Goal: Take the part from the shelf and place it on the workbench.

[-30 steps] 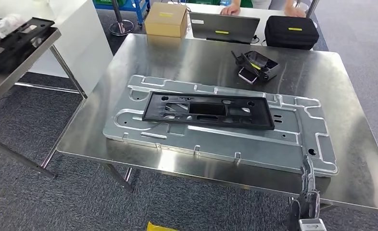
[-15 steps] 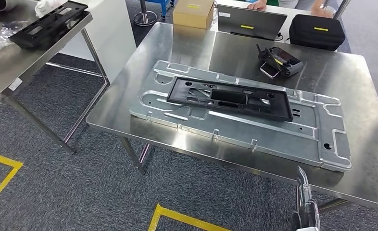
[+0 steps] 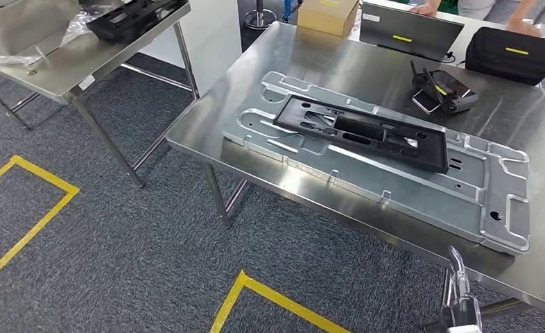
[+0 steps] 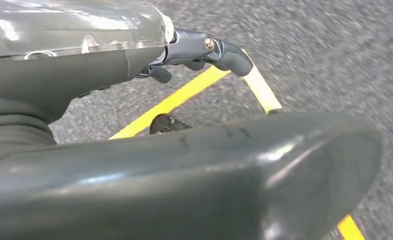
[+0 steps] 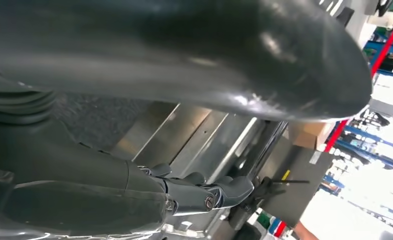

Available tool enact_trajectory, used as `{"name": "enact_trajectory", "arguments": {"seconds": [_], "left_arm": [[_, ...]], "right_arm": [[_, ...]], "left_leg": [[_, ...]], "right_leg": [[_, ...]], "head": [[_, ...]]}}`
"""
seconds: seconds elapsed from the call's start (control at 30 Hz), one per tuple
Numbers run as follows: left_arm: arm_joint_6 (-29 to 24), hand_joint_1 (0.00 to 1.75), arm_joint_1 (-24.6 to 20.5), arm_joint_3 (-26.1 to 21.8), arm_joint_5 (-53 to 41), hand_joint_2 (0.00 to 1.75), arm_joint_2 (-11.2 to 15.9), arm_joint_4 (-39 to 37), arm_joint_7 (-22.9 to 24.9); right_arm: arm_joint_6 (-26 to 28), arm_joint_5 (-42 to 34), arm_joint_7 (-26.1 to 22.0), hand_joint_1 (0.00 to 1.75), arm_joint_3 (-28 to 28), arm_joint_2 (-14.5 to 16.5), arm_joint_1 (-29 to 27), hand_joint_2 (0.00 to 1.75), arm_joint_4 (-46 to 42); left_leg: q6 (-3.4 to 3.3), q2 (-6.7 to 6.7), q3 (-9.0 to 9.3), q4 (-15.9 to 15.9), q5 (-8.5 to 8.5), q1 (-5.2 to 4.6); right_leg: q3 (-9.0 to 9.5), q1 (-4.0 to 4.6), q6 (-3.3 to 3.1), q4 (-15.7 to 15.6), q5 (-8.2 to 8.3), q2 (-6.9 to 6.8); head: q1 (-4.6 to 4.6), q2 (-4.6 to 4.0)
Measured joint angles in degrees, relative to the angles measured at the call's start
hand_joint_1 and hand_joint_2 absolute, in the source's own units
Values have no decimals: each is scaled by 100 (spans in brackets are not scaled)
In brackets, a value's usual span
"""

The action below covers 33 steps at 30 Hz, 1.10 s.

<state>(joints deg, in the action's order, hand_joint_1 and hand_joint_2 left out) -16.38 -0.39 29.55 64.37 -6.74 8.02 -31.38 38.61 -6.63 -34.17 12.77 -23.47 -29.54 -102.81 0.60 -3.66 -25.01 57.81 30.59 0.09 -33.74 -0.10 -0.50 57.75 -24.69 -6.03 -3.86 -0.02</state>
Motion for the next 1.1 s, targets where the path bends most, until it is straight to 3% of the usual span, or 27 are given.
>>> {"name": "enact_trajectory", "arguments": {"seconds": [0.03, 0.1, 0.13, 0.17, 0.23, 0.27, 0.3, 0.33, 0.37, 0.4, 0.47, 0.53, 0.6, 0.67, 0.7, 0.77, 0.8, 0.83, 0.87, 0.9, 0.93, 1.0, 1.03, 1.1], "left_arm": [[-13, 0, 2, 0, 8, 0, 0, 0, -2], [-61, 0, 18, 0, 30, 0, -2, 0, -5], [-101, 0, 19, 0, 39, 0, -5, 0, -7], [-147, 0, 19, 0, 44, 0, -9, 0, -6], [-213, 0, 18, 0, 50, 0, -17, 0, -3], [-227, 0, 21, 0, 48, 0, -20, 0, -1], [-232, 0, 25, 1, 43, 0, -22, 0, 2], [-232, 0, 28, 2, 31, 0, -23, 0, 8], [-232, 0, 29, 5, 12, 0, -23, 0, 18], [-230, 0, 26, 10, -8, 0, -23, 0, 32], [-205, 0, 8, 29, -63, 0, -22, 0, 69], [-174, 0, -11, 55, -118, 0, -13, 0, 120], [-161, 0, -8, 92, -158, 0, 3, 0, 175], [-157, 0, 6, 140, -182, 0, 24, 0, 218], [-162, 0, 10, 160, -191, 0, 38, 0, 235], [-177, 0, 11, 189, -202, 0, 64, 0, 275], [-185, 0, 12, 196, -205, 0, 79, 0, 293], [-190, 0, 13, 203, -208, 0, 90, 0, 314], [-192, 0, 15, 210, -210, 0, 104, 0, 332], [-193, 0, 16, 221, -213, 0, 117, 0, 347], [-193, 0, 14, 232, -214, 0, 132, 0, 362], [-193, 0, 2, 256, -217, 0, 163, 0, 386], [-190, 0, -6, 269, -219, 0, 177, 0, 399], [-181, 0, -14, 293, -222, 0, 201, 0, 425]], "right_arm": [[30, -180, -26, 0, 98, -95, 67, 0, 67], [-56, -553, -104, 0, 256, -234, 269, 0, 311], [-159, -735, -157, 0, 318, -277, 405, 0, 512], [-272, -879, -199, 0, 365, -301, 532, 0, 738], [-488, -1012, -257, 0, 455, -308, 804, 0, 1295], [-572, -1004, -270, 0, 505, -291, 968, 0, 1634], [-634, -950, -268, 0, 561, -258, 1167, 0, 2020], [-684, -844, -266, 0, 626, -199, 1427, 0, 2488], [-737, -709, -265, 0, 691, -108, 1724, 0, 3028], [-799, -573, -268, 0, 746, 6, 2024, 0, 3589], [-944, -370, -258, 0, 824, 306, 2585, 0, 4804], [-1069, -274, -123, 0, 886, 629, 2950, 0, 5869], [-1162, -196, 126, 0, 958, 947, 3149, 0, 6727], [-1258, -107, 487, 0, 1034, 1228, 3263, 0, 7376], [-1335, -58, 719, 0, 1075, 1351, 3289, 0, 7632], [-1514, 42, 1226, 0, 1169, 1567, 3289, 0, 8069], [-1600, 94, 1477, 0, 1219, 1664, 3276, 0, 8255], [-1686, 139, 1709, 0, 1272, 1754, 3266, 0, 8418], [-1769, 172, 1909, 0, 1321, 1831, 3258, 0, 8553], [-1863, 195, 2104, 0, 1365, 1904, 3252, 0, 8667], [-1962, 207, 2295, 0, 1404, 1968, 3247, 0, 8759], [-2164, 218, 2635, 0, 1469, 2070, 3231, 0, 8899], [-2298, 216, 2811, 0, 1497, 2106, 3228, 0, 8958], [-2611, 207, 3143, 0, 1543, 2160, 3232, 0, 9040]], "left_leg": [[-56, -50, 119, -212, 48, -26], [-175, 18, 85, -320, -3, -44], [-232, 66, 50, -357, -58, -43], [-277, 114, 4, -385, -135, -37], [-330, 216, -122, -406, -277, -35], [-341, 271, -198, -398, -336, -41], [-342, 328, -275, -386, -389, -47], [-334, 386, -346, -365, -436, -49], [-321, 440, -411, -336, -474, -46], [-304, 494, -469, -299, -502, -42], [-259, 606, -586, -202, -542, -35], [-198, 735, -682, -124, -581, -38], [-125, 871, -748, -87, -622, -35], [-63, 790, -855, 77, -526, -29], [-34, 679, -967, 315, -373, -26], [27, 482, -1308, 1095, 43, -4], [54, 451, -1461, 1457, 183, 10], [72, 434, -1529, 1651, 219, 21], [81, 417, -1481, 1609, 141, 30], [78, 387, -1318, 1341, -21, 36], [60, 300, -1066, 906, -206, 33], [-20, 68, -640, 154, -406, -16], [-70, -14, -548, -35, -415, -44], [-154, 34, -572, -96, -396, -71]], "right_leg": [[2, -7, 35, -4, 38, -58], [9, -33, 118, -37, 110, -151], [-7, -50, 164, -12, 71, -73], [-45, -60, 203, 85, -59, 69], [-213, -77, 251, 608, -563, 428], [-319, -79, 256, 966, -799, 514], [-390, -80, 261, 1267, -931, 551], [-382, -81, 264, 1400, -936, 564], [-262, -85, 267, 1304, -830, 572], [-48, -95, 268, 1015, -673, 596], [446, -118, 242, 236, -474, 795], [636, -120, 189, -116, -462, 945], [610, -113, 120, -120, -455, 844], [594, -119, 24, -143, -432, 697], [583, -122, -22, -152, -415, 628], [550, -97, -70, -150, -405, 488], [537, -88, -73, -148, -403, 414], [528, -82, -74, -146, -404, 343], [525, -79, -72, -144, -404, 280], [530, -78, -68, -143, -407, 223], [542, -74, -60, -143, -413, 173], [560, -53, -21, -143, -425, 83], [568, -42, 5, -141, -430, 40], [590, -25, 67, -154, -430, -59]], "head": [[-1, 0], [-1, 0], [-3, 0], [-2, 0], [-1, 0], [-1, 0], [-1, 0], [-1, 0], [-1, 0], [-1, 0], [-1, 0], [-1, 0], [-1, 0], [-2, 0], [-2, 0], [-3, 0], [-3, 0], [-3, 0], [-3, 0], [-3, 0], [-3, 0], [-2, 0], [-2, 0], [-2, 0]]}}
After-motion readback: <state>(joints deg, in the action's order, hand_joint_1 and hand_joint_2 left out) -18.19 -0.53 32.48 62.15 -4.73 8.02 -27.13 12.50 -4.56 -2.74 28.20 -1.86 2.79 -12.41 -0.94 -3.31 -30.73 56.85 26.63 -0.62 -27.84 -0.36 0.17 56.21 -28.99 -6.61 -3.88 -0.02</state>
